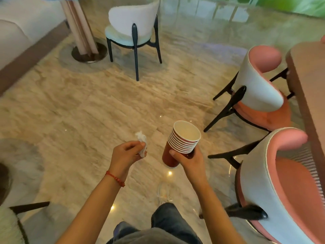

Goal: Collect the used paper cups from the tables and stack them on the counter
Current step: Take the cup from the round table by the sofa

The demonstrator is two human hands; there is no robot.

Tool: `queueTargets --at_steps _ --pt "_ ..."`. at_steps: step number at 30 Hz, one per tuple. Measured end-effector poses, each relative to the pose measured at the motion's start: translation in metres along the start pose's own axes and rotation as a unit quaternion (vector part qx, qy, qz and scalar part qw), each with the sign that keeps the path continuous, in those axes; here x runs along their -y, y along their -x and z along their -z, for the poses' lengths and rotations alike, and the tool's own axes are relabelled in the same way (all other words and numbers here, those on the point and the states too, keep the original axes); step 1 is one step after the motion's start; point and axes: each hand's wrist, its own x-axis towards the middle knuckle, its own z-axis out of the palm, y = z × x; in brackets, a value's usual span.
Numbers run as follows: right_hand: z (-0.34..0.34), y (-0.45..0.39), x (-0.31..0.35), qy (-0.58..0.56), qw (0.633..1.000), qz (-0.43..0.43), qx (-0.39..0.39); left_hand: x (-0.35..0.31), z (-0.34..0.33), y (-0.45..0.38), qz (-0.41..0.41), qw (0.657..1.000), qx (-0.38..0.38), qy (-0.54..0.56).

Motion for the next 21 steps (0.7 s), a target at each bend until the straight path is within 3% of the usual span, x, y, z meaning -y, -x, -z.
queueTargets --at_steps 8,21 --pt "0.002 -0.136 0.031 0.001 0.994 0.002 0.114 -0.054 -0.049 -0.080 -0.006 0.996 -0.071 0.062" --pt "-0.132 -0.234 0.066 0.020 0.939 -0.003 0.343 -0.105 0.036 -0.119 -0.030 0.954 -0.259 0.146"
